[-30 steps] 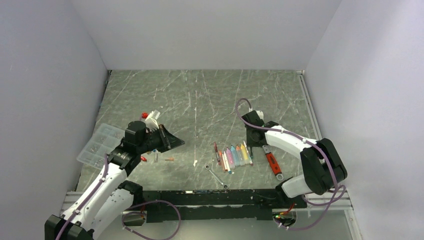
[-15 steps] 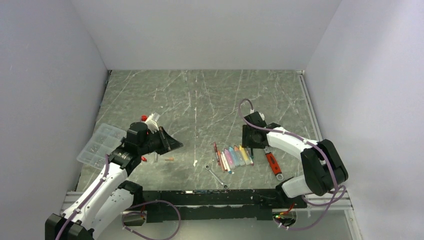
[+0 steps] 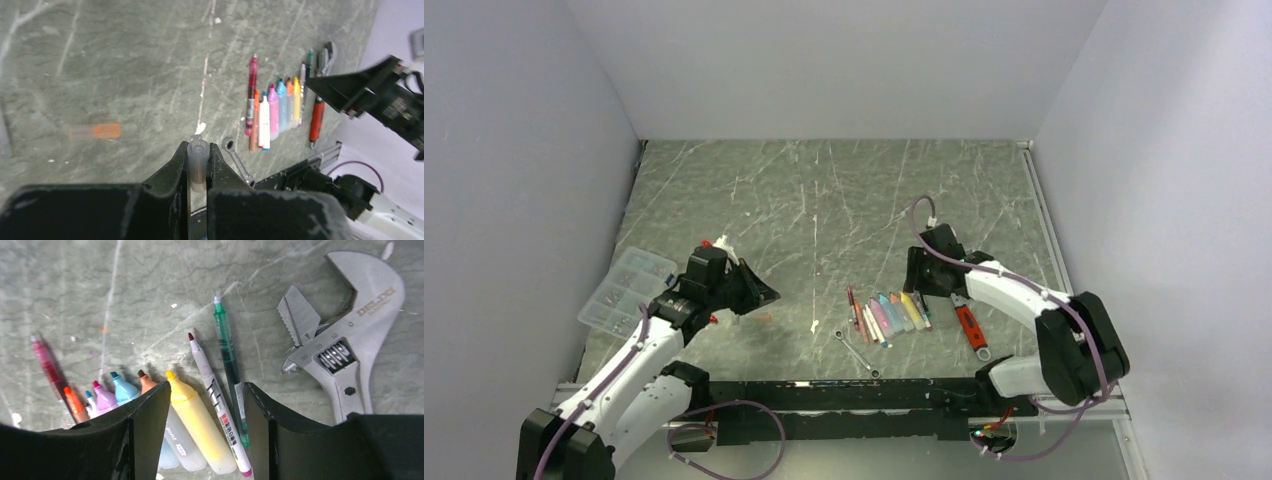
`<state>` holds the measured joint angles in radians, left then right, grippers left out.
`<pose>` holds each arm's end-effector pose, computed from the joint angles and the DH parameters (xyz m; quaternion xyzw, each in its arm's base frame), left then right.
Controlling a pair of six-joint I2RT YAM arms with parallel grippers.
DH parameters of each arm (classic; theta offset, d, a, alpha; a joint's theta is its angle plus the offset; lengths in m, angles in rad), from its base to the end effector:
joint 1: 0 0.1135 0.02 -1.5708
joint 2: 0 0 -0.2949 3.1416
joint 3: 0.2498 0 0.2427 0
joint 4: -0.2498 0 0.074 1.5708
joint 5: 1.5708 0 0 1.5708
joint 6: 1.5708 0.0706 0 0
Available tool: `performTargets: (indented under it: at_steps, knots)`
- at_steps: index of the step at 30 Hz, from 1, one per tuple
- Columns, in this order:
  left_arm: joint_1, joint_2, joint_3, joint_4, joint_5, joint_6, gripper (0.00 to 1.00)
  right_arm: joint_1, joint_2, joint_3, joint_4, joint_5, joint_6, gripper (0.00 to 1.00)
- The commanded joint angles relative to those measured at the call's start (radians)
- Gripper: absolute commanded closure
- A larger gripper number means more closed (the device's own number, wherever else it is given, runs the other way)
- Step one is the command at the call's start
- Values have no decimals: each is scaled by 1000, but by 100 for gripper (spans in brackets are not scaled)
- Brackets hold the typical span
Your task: Open the pen caps
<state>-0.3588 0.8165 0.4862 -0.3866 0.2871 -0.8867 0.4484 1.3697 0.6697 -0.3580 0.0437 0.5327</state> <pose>0.1492 -0.0773 0.2158 -0.1778 0.8851 -0.3448 0.2569 0.2271 0.1058 0.1709 0.0463 0.9660 0.1008 0.2336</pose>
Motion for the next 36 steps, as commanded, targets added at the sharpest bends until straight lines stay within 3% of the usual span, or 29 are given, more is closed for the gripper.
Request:
performTargets:
  at_steps: [1, 6, 13, 17, 22, 30, 31, 33, 36]
  knots:
    - [-2, 35, 23, -27, -116, -12, 100, -4, -140, 2, 22, 33, 31, 41]
    - [-2, 120, 44, -32, -300, -33, 100, -3, -347, -24, 94, -14, 27, 41]
    - [-2, 402, 172, -41, -493, 6, 96, -1, -489, -74, 137, -96, 38, 41]
    - [-2, 487, 192, -25, -518, 4, 85, 1, -545, -105, 130, -113, 39, 41]
    - [-2, 535, 209, -16, -508, -2, 62, 1, -615, -138, 126, -111, 37, 41]
    - [-2, 493, 229, -50, -484, 3, 32, 1, -660, -100, 95, -122, 15, 40]
    - [-3, 474, 235, -59, -478, 8, 23, 1, -668, -91, 94, -123, 12, 39]
    - [-3, 427, 250, -62, -455, 23, 19, 1, -692, -68, 90, -113, 5, 32]
    - [-3, 336, 266, -58, -431, 42, 17, 1, -731, -27, 89, -72, 4, 2]
